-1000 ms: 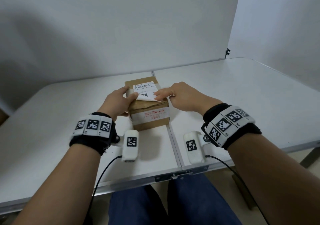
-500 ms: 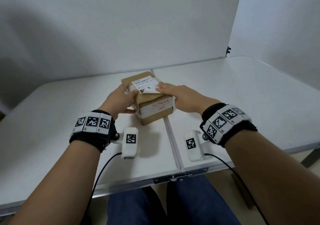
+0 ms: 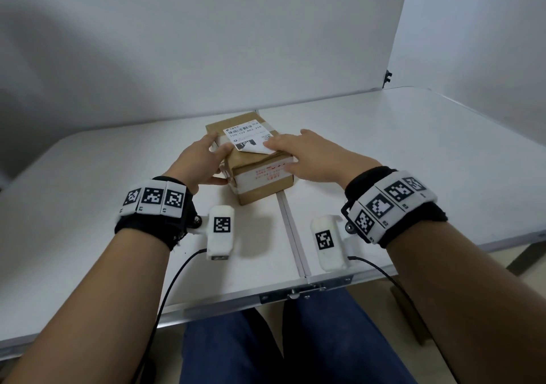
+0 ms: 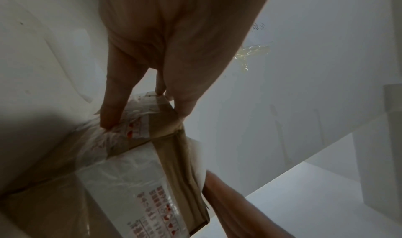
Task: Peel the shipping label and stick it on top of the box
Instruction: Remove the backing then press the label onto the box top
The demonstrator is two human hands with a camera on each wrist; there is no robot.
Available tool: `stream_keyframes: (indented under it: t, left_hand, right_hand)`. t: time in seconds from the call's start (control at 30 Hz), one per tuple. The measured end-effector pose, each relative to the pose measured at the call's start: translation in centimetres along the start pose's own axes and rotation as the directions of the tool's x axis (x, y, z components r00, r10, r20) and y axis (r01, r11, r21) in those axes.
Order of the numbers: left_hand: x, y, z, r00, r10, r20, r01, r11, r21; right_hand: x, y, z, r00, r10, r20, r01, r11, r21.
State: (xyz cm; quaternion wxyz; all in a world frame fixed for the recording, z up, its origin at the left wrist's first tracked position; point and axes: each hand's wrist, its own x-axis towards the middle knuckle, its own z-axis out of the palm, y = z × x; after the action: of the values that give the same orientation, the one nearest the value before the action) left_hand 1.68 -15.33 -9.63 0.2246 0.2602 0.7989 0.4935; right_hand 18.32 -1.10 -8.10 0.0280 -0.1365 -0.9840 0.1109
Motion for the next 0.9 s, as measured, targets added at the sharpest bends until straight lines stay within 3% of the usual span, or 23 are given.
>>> stream_keyframes:
  t: [0.2, 0.53, 0.9]
  left_hand:
    - [0.2, -0.2, -0.1, 1.0, 0.008, 0.007, -0.008, 1.0, 0.005]
    - [0.6, -0.2, 0.3, 0.999, 0.037, -0.018, -0.036, 0.998, 0.044]
    - [0.6, -0.4, 0.2, 0.999, 0.027, -0.02, -0.026, 0.998, 0.062]
  right_hand:
    - [4.2, -0.4, 1.6, 0.999, -0.03, 0.046, 0.036, 0.99, -0.138]
    - [1.9, -2.8, 2.7, 0.995, -0.082, -0.055, 0.053, 0.912, -0.407]
    - [1.4, -5.2, 4.4, 0.987, -0.143, -0.068, 0.115, 0.942, -0.317]
